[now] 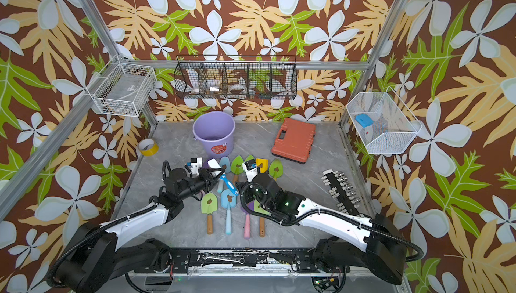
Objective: Brush the soil off the hand trowel and place it into the bucket
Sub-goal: Pick up the brush from the center of the board.
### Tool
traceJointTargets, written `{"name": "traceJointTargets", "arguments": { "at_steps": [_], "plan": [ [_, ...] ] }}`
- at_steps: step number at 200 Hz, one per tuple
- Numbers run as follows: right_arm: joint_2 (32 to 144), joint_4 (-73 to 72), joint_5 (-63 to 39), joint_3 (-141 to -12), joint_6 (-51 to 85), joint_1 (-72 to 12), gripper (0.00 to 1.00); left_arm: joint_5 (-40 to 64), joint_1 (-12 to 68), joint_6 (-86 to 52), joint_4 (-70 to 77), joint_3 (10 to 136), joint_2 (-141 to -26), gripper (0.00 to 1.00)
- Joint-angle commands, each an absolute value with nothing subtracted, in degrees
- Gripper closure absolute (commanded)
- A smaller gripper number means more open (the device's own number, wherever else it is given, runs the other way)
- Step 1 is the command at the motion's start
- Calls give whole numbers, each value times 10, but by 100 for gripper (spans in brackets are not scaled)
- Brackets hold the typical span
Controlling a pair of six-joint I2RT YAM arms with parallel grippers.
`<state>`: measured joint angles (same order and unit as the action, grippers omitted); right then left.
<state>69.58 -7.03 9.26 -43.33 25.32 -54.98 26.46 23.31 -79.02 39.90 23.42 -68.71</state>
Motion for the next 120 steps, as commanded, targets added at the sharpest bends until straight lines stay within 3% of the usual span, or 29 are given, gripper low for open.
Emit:
{"name": "traceJointTargets", "arguments": {
  "at_steps": [1, 25, 60, 120],
  "plan": [
    [689, -159, 81, -419, 265, -550, 42, 276, 231, -828, 439, 231, -685, 100],
    [676, -250, 48, -371, 277, -550, 39, 273, 231, -821, 425, 235, -675, 100],
    [714, -262, 1, -393, 276, -550, 38, 269, 231, -813, 408, 236, -664, 100],
    [766, -266, -23, -431, 277, -551, 48, 265, 231, -811, 403, 235, -658, 100]
  ]
}}
